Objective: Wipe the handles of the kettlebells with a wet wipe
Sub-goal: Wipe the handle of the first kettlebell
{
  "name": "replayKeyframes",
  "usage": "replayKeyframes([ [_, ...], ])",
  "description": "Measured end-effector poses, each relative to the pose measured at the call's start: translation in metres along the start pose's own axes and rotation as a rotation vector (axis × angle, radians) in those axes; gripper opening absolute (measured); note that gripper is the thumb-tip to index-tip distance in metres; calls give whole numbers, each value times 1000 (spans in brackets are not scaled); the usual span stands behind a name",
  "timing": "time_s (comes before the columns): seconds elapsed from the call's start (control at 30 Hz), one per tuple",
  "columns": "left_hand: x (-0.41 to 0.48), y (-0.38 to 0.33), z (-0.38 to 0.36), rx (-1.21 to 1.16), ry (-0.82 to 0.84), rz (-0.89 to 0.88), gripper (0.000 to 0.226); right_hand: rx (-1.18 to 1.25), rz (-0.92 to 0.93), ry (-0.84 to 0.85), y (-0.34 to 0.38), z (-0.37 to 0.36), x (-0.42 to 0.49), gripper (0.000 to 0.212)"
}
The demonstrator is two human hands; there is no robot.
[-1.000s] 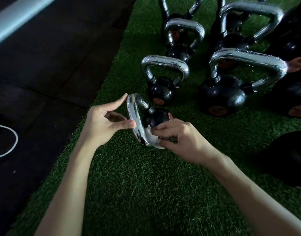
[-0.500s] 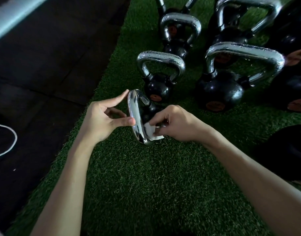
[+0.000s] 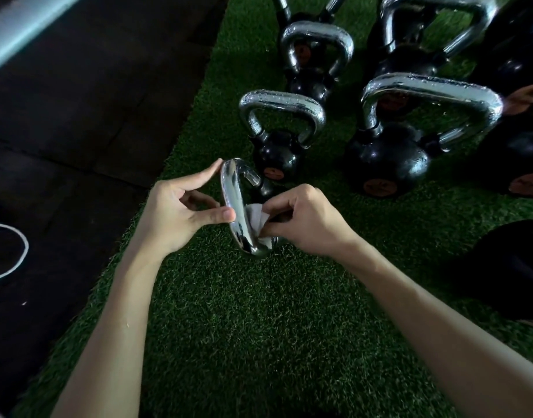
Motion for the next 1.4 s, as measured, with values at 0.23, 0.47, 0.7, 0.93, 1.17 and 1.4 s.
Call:
replayKeyframes([
  [0.23,0,3,1,18,-13,-31,77,-92,43,-303,-3,-12,32,10],
  [0.47,-1,1,4,35,-6,-40,82,-383,121,-476,0,-25,29,9],
  [0.7,-1,2,9,58,-13,-9,82,-444,54,-488,-7,-26,36,8],
  [0.93,5,2,9,51,22,52,84,-449,67,-571,-5,-28,40,9],
  [1.17,8,-15,9,149,30,60,85,-298,-44,-543,-8,-5,33,7],
  [1.4,11,-49,-13,178,37,189,87,-185,-234,-709,-28,64,-16,19],
])
Point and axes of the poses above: each hand's wrist, its own x-axis towards the middle knuckle, its own z-axis out of the back of the hand, y = z × x, the point moved 3 cm from there along x, towards the middle knuckle, and after that the axes turned 10 degrees about z, right-handed, at the moved point
